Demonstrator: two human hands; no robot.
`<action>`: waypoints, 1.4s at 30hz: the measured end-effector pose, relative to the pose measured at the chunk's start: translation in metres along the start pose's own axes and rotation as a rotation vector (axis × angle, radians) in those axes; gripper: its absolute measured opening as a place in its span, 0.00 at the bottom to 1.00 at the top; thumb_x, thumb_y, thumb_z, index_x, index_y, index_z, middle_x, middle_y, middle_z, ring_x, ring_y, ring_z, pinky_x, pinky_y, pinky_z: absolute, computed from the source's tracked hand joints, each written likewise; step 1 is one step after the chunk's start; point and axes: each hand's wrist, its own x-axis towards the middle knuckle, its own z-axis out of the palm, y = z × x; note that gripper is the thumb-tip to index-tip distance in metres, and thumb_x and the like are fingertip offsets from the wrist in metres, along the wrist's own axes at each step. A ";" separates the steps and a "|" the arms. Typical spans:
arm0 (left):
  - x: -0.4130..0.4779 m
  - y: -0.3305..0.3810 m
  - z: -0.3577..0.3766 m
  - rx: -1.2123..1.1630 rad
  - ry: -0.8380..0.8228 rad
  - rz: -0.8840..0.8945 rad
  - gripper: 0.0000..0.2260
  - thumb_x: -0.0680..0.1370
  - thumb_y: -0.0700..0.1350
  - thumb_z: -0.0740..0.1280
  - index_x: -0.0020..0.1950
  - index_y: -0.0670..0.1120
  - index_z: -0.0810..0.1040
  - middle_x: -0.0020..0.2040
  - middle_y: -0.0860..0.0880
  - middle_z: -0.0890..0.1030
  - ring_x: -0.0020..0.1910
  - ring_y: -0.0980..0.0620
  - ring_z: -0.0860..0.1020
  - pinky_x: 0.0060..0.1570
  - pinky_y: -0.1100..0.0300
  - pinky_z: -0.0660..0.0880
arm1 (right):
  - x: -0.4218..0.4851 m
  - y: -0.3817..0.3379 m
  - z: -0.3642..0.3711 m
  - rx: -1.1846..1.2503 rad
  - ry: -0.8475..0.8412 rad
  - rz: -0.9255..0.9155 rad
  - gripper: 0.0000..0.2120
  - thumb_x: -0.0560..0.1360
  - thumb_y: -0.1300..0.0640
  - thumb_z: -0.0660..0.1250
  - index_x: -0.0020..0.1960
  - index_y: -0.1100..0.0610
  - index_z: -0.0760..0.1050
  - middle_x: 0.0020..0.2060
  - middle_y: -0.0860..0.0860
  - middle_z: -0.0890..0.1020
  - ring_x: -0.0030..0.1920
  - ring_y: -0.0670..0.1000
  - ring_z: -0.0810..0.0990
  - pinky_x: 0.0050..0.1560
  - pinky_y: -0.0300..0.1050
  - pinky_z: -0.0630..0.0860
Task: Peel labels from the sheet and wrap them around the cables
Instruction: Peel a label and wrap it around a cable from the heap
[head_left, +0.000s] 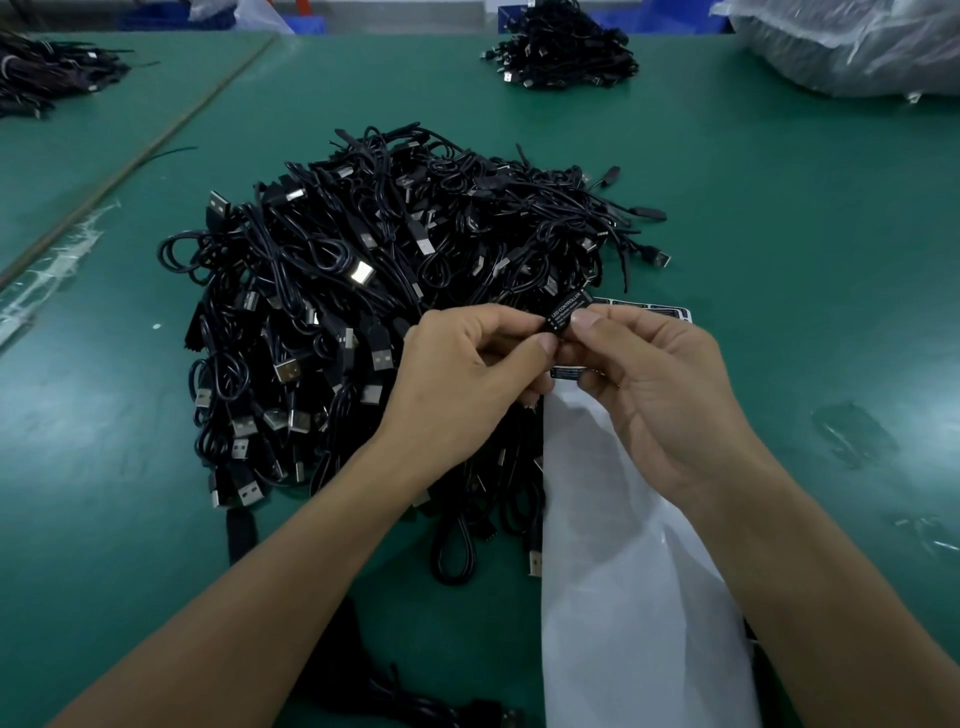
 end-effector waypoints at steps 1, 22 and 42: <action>0.000 0.000 -0.001 -0.004 -0.020 -0.014 0.05 0.79 0.39 0.71 0.50 0.47 0.84 0.39 0.48 0.86 0.38 0.50 0.86 0.39 0.60 0.82 | 0.000 0.000 0.000 -0.003 0.009 -0.003 0.07 0.76 0.64 0.70 0.41 0.57 0.83 0.35 0.51 0.84 0.38 0.47 0.81 0.39 0.37 0.75; 0.000 0.003 0.000 -0.099 -0.058 -0.074 0.06 0.80 0.36 0.68 0.53 0.43 0.83 0.41 0.48 0.87 0.40 0.50 0.86 0.38 0.63 0.81 | 0.003 0.007 -0.003 -0.240 0.059 -0.154 0.06 0.76 0.60 0.72 0.42 0.54 0.85 0.32 0.47 0.83 0.33 0.42 0.78 0.35 0.33 0.73; -0.002 0.007 0.000 -0.124 -0.093 -0.084 0.06 0.80 0.36 0.68 0.53 0.44 0.82 0.41 0.49 0.87 0.40 0.52 0.86 0.38 0.64 0.80 | 0.002 0.006 0.000 -0.270 0.108 -0.196 0.04 0.76 0.62 0.72 0.43 0.58 0.83 0.28 0.44 0.82 0.30 0.39 0.77 0.33 0.30 0.73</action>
